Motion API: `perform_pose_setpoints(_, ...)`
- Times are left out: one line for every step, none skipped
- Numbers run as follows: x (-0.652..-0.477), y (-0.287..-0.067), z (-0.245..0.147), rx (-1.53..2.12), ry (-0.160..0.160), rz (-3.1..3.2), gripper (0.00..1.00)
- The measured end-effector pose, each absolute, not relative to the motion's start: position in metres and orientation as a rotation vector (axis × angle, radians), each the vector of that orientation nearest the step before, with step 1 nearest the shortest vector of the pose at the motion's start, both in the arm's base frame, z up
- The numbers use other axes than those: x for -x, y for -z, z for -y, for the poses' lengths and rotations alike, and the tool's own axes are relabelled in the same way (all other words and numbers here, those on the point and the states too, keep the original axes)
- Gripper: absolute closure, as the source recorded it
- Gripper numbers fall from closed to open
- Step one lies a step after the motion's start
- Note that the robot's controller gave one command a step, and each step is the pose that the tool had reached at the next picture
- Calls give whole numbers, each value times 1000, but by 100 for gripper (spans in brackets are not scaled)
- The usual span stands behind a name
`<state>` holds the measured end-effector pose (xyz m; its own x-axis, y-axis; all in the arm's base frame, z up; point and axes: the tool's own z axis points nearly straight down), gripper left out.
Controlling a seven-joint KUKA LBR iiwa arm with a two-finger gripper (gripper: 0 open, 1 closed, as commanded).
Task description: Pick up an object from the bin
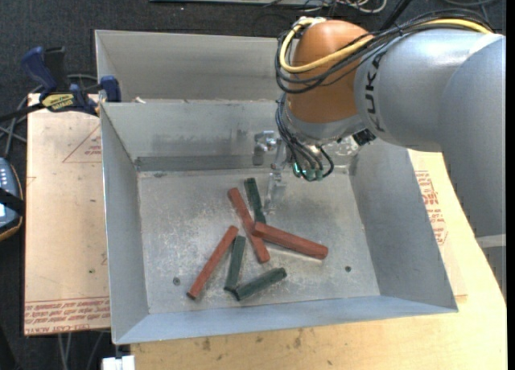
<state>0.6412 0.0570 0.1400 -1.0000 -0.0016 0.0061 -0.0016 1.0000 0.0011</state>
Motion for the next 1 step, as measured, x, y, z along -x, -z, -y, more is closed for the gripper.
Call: perform_pose_setpoints(-643, -145, -57, -1, 2, 3143, 0)
